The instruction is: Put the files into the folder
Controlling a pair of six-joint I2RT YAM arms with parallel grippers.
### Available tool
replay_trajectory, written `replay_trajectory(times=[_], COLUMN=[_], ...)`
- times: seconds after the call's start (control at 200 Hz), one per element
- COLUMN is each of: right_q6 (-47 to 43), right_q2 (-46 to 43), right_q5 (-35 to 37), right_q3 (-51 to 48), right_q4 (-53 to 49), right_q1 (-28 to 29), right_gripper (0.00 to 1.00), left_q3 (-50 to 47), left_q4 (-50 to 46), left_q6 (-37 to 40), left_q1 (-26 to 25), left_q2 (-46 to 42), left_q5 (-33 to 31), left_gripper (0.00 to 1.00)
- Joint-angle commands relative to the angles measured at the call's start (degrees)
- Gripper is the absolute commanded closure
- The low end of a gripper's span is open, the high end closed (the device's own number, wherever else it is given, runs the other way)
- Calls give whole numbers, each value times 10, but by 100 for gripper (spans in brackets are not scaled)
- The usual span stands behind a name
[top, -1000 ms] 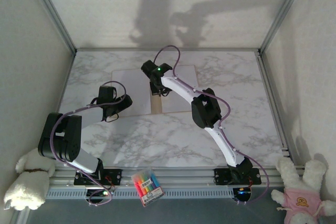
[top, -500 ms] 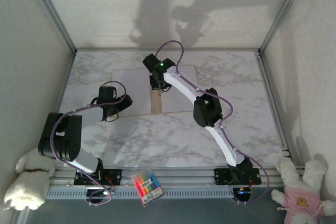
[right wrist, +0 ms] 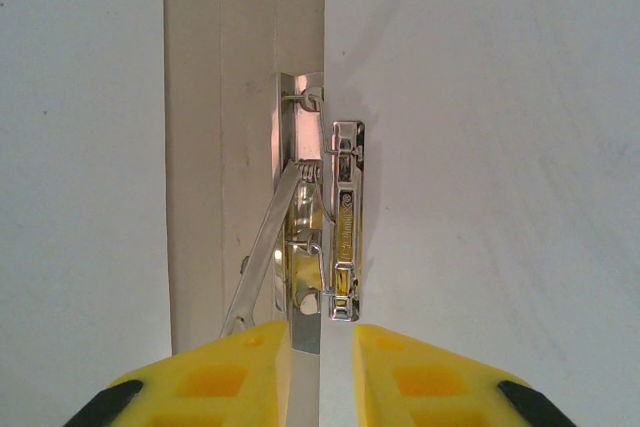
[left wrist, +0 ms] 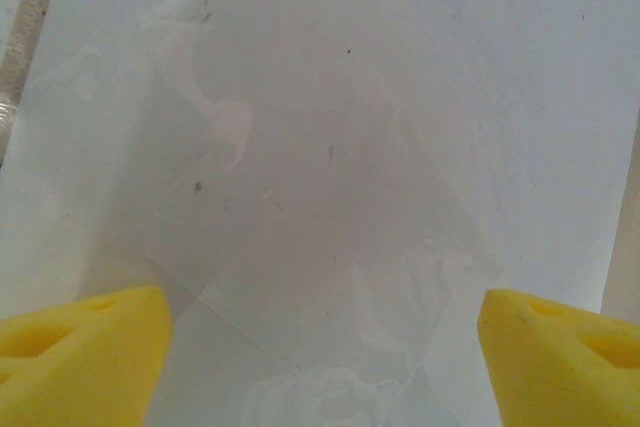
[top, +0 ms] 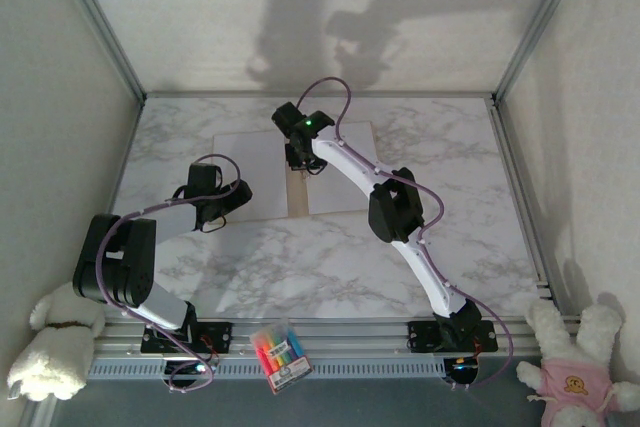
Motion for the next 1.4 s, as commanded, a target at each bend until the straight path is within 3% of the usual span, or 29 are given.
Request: replay_trajectory(times=[0.0,0.491,1.392], right_q6=[11,21,23], right_q2=[-44,-37,1], right_q5=[1,-28,-16], right_q3=[12,4,6], right_q4=[-7,8,-4], right_q1=[4,7,7], right_gripper=[77,76,75], left_q3=[-9,-11,-9], left_q4=[-29,-30,-35], left_q6=[-2,-1,1], left_q1=[4,4,4], left_q2=[27,27,26], left_q5=[7,6,4], left_gripper=[18,18,17])
